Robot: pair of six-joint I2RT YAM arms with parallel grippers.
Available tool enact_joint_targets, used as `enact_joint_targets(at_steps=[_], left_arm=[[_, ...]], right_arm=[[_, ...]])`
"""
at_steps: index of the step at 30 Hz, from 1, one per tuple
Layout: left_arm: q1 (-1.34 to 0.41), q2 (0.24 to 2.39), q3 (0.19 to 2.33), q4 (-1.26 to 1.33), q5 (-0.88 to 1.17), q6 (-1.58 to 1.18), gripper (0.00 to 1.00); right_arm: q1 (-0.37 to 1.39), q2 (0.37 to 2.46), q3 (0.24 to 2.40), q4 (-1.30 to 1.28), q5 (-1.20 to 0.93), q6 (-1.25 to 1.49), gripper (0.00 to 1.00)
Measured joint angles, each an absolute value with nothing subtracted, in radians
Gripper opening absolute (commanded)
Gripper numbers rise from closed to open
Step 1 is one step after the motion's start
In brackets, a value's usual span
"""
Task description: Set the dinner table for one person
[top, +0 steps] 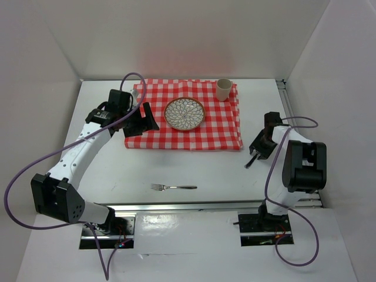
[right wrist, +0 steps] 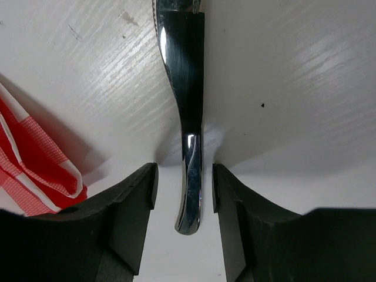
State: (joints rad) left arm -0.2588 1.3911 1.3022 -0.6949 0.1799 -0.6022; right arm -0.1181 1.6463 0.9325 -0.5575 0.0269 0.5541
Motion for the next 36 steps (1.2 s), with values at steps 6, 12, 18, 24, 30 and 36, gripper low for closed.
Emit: enact_joint_targets(at_steps=[6, 12, 18, 24, 30, 36], left_arm=[[-0.259, 1.391, 1.302, -0.695, 0.179, -0.602, 0.94], [-0.259, 1.391, 1.303, -0.695, 0.178, -0.602, 0.94], [-0.279, 1.391, 1.295, -0.675, 0.189, -0.61, 0.93], [-0.397, 1.402, 1.205, -0.636, 0.211, -0.645, 0.93], [-0.424, 1.425, 1.201, -0.636, 0.205, -0.661, 0.93], [-0.422, 1.441, 1.254, -0.643, 0.171, -0.658, 0.93]], right_arm=[[-0.119, 1.669, 0.951, -0.545, 0.053, 0.546, 0.25], [-0.118, 1.667, 0.952, -0.539, 0.07, 0.554, 0.06], [-0.118, 1.659, 0.953, -0.538, 0.097, 0.548, 0.02], [-0.118, 1.637, 0.96, -0.551, 0.131, 0.526, 0.02], [-0.055, 1.603, 1.061, -0.616, 0.197, 0.509, 0.02], [0.093, 1.582, 1.194, -0.673, 0.225, 0.486, 0.02]])
